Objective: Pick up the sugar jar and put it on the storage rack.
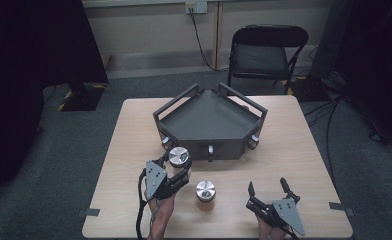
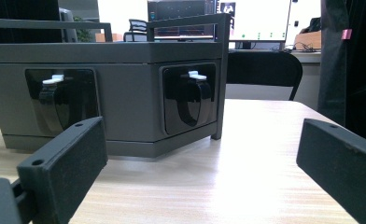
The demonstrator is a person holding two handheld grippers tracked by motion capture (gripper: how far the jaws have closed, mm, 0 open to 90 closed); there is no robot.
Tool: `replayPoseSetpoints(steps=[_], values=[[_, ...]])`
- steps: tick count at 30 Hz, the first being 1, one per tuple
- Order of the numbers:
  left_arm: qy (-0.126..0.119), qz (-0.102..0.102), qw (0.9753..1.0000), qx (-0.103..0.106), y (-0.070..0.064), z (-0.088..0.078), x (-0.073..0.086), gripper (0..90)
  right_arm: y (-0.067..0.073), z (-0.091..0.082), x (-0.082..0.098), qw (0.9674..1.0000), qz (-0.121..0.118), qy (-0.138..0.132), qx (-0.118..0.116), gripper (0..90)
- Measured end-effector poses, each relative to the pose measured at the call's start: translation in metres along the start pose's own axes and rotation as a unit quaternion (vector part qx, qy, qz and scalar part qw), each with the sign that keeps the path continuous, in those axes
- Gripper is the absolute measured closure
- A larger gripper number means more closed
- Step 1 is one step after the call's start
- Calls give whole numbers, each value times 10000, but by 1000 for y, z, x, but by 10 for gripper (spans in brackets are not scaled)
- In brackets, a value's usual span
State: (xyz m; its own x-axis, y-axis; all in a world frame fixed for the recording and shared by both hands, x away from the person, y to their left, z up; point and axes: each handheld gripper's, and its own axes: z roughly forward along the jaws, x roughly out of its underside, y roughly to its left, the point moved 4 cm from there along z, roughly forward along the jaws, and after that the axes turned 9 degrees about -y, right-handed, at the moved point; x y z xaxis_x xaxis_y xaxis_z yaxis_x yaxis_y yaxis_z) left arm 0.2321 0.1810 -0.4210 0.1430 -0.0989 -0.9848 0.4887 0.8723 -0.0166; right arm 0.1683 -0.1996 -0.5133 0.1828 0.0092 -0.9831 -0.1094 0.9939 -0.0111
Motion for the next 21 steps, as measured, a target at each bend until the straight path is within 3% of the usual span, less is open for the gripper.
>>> replayPoseSetpoints(steps=[9,11,21], values=[[-47,-77,9999,59,3,16,-21,355,0,0,0,10000,-2,1,-1,9],[-71,3,10000,21,2,19,-27,355,0,0,0,10000,-2,1,-3,9],[-83,-188,9998,-1,18,38,-45,355,0,0,0,10000,-5,3,-15,9]])
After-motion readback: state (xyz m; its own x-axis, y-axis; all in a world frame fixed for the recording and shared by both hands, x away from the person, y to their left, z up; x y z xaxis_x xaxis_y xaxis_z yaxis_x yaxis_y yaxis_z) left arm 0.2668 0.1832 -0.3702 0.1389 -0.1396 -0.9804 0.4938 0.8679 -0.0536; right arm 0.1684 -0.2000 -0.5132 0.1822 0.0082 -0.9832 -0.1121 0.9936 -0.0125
